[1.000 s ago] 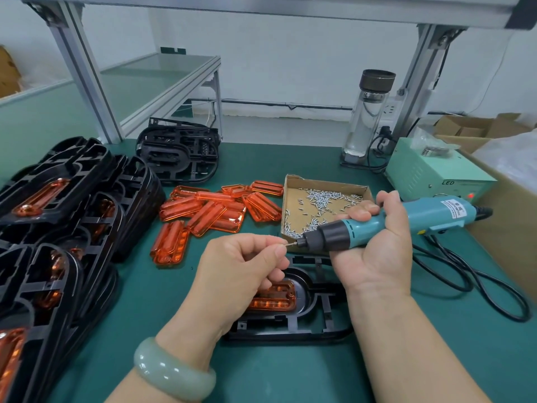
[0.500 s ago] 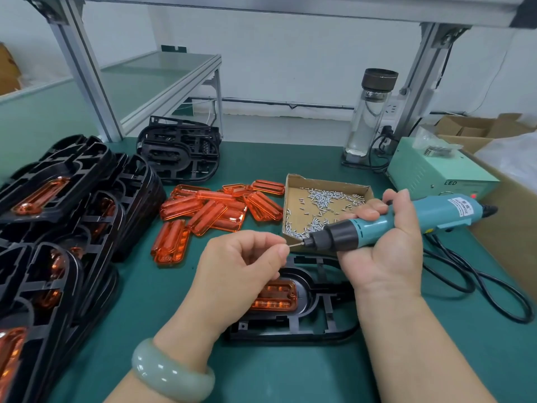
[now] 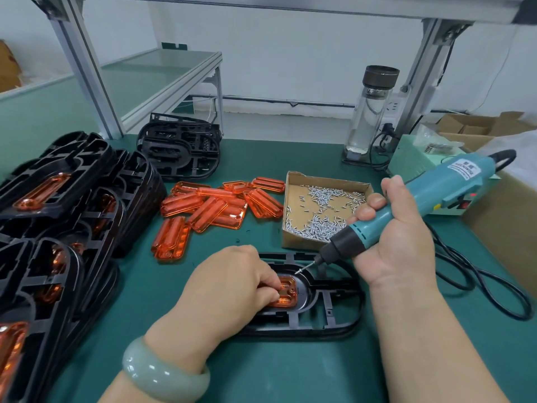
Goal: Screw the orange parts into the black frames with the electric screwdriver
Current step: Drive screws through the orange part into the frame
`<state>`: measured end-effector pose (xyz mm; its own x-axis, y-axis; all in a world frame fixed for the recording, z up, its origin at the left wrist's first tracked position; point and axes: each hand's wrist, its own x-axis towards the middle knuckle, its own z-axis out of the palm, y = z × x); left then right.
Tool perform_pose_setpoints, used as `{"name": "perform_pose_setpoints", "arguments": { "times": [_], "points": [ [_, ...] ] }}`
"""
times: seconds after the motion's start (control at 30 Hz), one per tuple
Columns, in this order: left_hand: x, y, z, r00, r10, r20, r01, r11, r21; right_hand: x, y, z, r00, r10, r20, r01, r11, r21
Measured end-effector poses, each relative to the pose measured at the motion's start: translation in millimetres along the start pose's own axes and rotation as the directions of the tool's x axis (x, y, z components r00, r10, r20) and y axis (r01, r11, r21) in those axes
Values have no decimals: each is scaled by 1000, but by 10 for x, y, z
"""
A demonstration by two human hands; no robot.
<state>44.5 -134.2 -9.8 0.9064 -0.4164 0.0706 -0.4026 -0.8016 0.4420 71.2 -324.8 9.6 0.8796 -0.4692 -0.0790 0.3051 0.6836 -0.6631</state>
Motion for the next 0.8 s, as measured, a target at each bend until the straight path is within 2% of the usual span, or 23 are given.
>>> {"name": "perform_pose_setpoints", "arguments": {
  "times": [0.33,0.8],
  "points": [
    [11,-11,57,999,-43,4,43,999,-4,-98,65,42,972,-128,195,158,976,-150],
    [24,-29,77,999,-39,-13,39,999,-11,-173,62,83,950,-115,289,174,967,-188]
  ]
}}
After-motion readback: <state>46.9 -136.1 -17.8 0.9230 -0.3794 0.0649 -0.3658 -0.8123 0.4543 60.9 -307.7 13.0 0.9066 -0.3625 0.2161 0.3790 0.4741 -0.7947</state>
